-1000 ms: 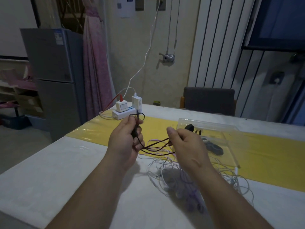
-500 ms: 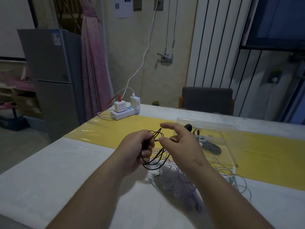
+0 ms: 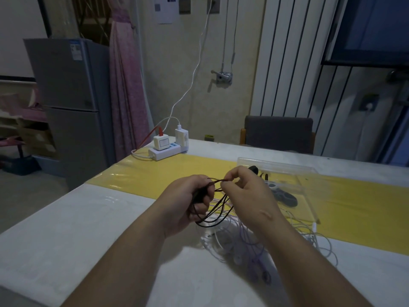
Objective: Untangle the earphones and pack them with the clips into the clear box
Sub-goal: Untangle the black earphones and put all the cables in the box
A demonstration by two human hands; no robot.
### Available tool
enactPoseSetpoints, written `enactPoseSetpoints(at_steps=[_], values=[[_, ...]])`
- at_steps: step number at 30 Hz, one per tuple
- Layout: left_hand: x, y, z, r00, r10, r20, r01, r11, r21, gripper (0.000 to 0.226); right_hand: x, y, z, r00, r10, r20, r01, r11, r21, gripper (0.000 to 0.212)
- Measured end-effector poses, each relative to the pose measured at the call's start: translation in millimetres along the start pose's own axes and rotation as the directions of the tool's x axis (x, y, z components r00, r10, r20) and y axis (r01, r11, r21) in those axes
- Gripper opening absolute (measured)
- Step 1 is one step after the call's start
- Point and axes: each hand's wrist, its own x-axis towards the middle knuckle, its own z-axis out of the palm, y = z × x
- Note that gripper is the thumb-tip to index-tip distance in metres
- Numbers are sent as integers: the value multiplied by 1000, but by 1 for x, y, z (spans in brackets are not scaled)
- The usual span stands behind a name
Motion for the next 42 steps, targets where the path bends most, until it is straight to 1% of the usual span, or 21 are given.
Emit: enactPoseSetpoints(at_steps=[3, 5, 6, 8, 10, 13, 17, 18, 22, 24, 25, 26, 27, 28, 29, 30, 32, 34, 36, 39, 42], values=[[0, -1, 5, 994, 111, 1, -111, 992, 57, 5, 3, -1, 0, 990, 127, -59, -120, 987, 104, 17], [1, -3, 4, 979, 200, -48, -196, 978, 69, 24, 5, 0, -3, 974, 224, -26, -208, 939, 273, 18], [3, -3, 3, 965, 248, -83, -243, 967, 70, 28, 5, 0, -4, 963, 269, 17, -256, 894, 369, 19], [4, -3, 0, 937, 323, -135, -312, 945, 102, 27, 5, -1, -7, 939, 328, 108, -333, 779, 531, 23], [4, -3, -1, 921, 365, -141, -333, 920, 204, 25, 4, -6, -11, 927, 339, 161, -361, 688, 629, 25], [5, -5, -3, 921, 362, -144, -309, 903, 298, 25, 5, -8, -11, 918, 339, 205, -388, 662, 641, 24], [8, -6, -14, 920, 308, -243, -230, 925, 301, 20, 0, -8, -4, 899, 334, 283, -438, 688, 579, 26], [9, -6, -18, 918, 295, -264, -214, 931, 297, 19, -3, -9, -1, 890, 335, 309, -455, 668, 589, 26], [11, -7, -33, 920, 189, -343, -73, 943, 324, 16, -17, -19, 26, 823, 331, 462, -568, 489, 662, 22], [13, -9, -41, 912, 159, -378, 2, 920, 392, 14, -24, -21, 42, 808, 330, 487, -588, 487, 645, 20], [15, -11, -45, 908, 160, -388, 44, 883, 468, 13, -27, -18, 49, 807, 335, 486, -588, 523, 617, 17], [17, -14, -48, 905, 169, -391, 86, 826, 557, 13, -29, -14, 53, 821, 339, 459, -561, 625, 542, 15], [20, -16, -50, 904, 182, -388, 123, 756, 643, 15, -29, -9, 55, 856, 321, 405, -481, 780, 400, 14], [21, -19, -51, 904, 193, -382, 153, 689, 708, 18, -27, -4, 55, 895, 282, 346, -363, 911, 197, 14], [23, -23, -50, 906, 197, -375, 170, 642, 748, 21, -25, 0, 53, 923, 234, 304, -244, 970, -3, 14], [24, -26, -49, 910, 201, -363, 172, 613, 771, 22, -24, 1, 49, 940, 186, 284, -153, 979, -136, 13], [26, -30, -45, 918, 219, -332, 156, 570, 807, 21, -22, 1, 43, 942, 133, 309, -41, 957, -289, 9], [30, -33, -41, 924, 242, -295, 132, 523, 842, 20, -24, -4, 36, 930, 139, 341, 22, 904, -426, 8], [33, -34, -35, 931, 264, -253, 97, 490, 866, 20, -27, -5, 30, 921, 158, 356, 63, 841, -537, 18], [34, -38, -28, 946, 273, -176, 23, 482, 876, 24, -28, -8, 26, 915, 163, 370, 126, 755, -644, 25], [33, -39, -28, 956, 274, -106, -26, 436, 900, 28, -29, -14, 26, 881, 188, 435, 171, 729, -663, 18]])
